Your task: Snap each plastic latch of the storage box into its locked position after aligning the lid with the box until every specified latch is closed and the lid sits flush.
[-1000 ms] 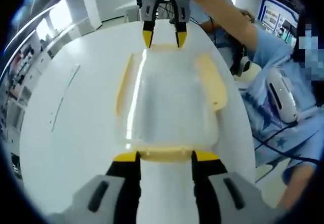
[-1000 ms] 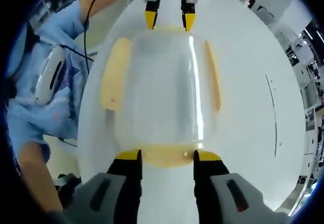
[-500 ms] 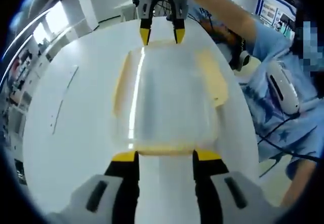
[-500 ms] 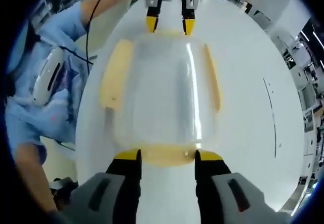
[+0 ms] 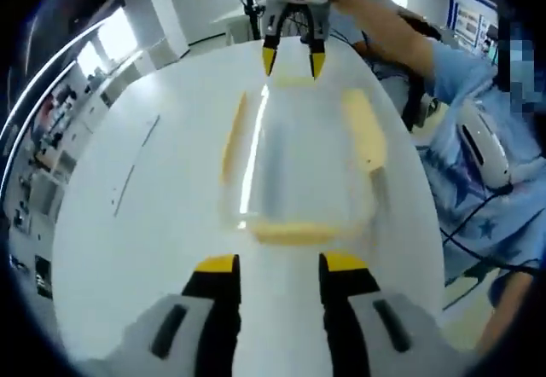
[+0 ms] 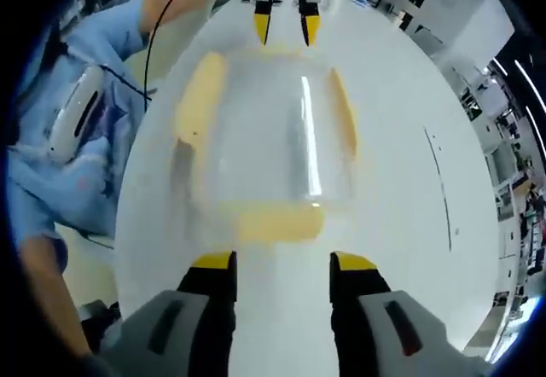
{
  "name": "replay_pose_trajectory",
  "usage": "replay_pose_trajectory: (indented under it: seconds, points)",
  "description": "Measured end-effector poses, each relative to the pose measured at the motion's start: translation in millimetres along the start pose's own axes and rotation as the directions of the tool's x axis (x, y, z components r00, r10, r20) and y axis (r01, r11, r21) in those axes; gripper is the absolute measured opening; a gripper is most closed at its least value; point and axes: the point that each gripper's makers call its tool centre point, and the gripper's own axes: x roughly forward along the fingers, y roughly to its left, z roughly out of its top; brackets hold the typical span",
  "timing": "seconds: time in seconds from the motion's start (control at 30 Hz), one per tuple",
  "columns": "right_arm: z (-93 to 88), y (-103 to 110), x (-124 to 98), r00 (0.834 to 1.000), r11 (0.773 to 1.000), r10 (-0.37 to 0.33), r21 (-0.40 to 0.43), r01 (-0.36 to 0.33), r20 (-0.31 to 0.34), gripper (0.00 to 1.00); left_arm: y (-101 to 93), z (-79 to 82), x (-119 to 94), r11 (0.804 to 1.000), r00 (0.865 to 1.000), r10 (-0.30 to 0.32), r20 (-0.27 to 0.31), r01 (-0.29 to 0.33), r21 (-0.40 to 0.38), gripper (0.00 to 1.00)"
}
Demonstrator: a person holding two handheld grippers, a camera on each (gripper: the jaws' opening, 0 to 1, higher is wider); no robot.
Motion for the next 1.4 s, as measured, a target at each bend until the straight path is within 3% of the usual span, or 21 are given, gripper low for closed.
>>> replay_pose_trajectory:
  seconds: [0.13,0.27,0.37,0.43,0.6,0.67,0.7,0.73,0.9,1.1,1.17,1.4]
  points:
    - [9.9,-10.4,-14.2,0.995,0.997,-0.072,-0.03,0.074,0.076,0.34,-0.5,23.6,2.6,0.998,0.999,0.034,0.006,-0.034,0.044,0.3]
    - [17.3,-14.9,-22.6,0.986,0.991,-0.117,-0.045,0.123,0.122,0.28,-17.3,57.3,23.2,0.991,1.0,-0.016,0.011,0.014,0.131,0.22]
    - [22.3,-17.6,-23.6,0.979,0.988,-0.137,-0.045,0.145,0.153,0.25,-24.3,70.4,35.5,0.989,0.998,-0.055,-0.009,0.055,0.138,0.18]
    - [26.0,-19.9,-22.3,0.972,0.986,-0.151,-0.046,0.162,0.179,0.24,-21.6,74.5,47.3,0.986,0.996,-0.044,-0.078,0.055,0.157,0.17]
    - [30.9,-19.7,-15.4,0.964,0.981,-0.171,-0.059,0.187,0.205,0.2,-27.1,75.9,64.4,0.984,0.975,-0.1,-0.198,0.126,0.126,0.13]
    - [36.3,-16.0,-12.9,0.96,0.982,-0.157,-0.065,0.176,0.233,0.16,-25.8,80.7,64.7,0.986,0.974,-0.111,-0.199,0.134,0.103,0.13]
    - [37.9,-14.8,-11.8,0.958,0.983,-0.152,-0.066,0.172,0.242,0.15,-31.5,75.8,65.6,0.982,0.959,-0.156,-0.237,0.177,0.069,0.1]
    - [39.3,-14.9,-11.3,0.956,0.983,-0.153,-0.065,0.174,0.25,0.15,-32.7,75.2,64.6,0.982,0.953,-0.167,-0.252,0.184,0.045,0.09]
    - [48.4,-12.9,-10.1,0.935,0.987,-0.13,-0.043,0.153,0.331,0.06,-30.0,74.3,68.6,0.985,0.929,-0.146,-0.34,0.169,0.041,0.08]
    - [53.3,-11.5,-1.5,0.911,0.991,-0.112,-0.018,0.13,0.396,0.02,-29.4,75.3,70.4,0.987,0.912,-0.143,-0.384,0.157,0.008,0.07]
    - [51.9,-13.1,3.3,0.911,0.993,-0.106,-0.005,0.118,0.398,0.0,-29.3,75.5,70.5,0.988,0.909,-0.142,-0.391,0.157,0.007,0.07]
    - [46.8,-10.1,1.0,0.867,0.993,-0.119,0.046,0.111,0.484,0.0,-27.0,76.9,70.4,0.987,0.906,-0.146,-0.397,0.158,-0.002,0.07]
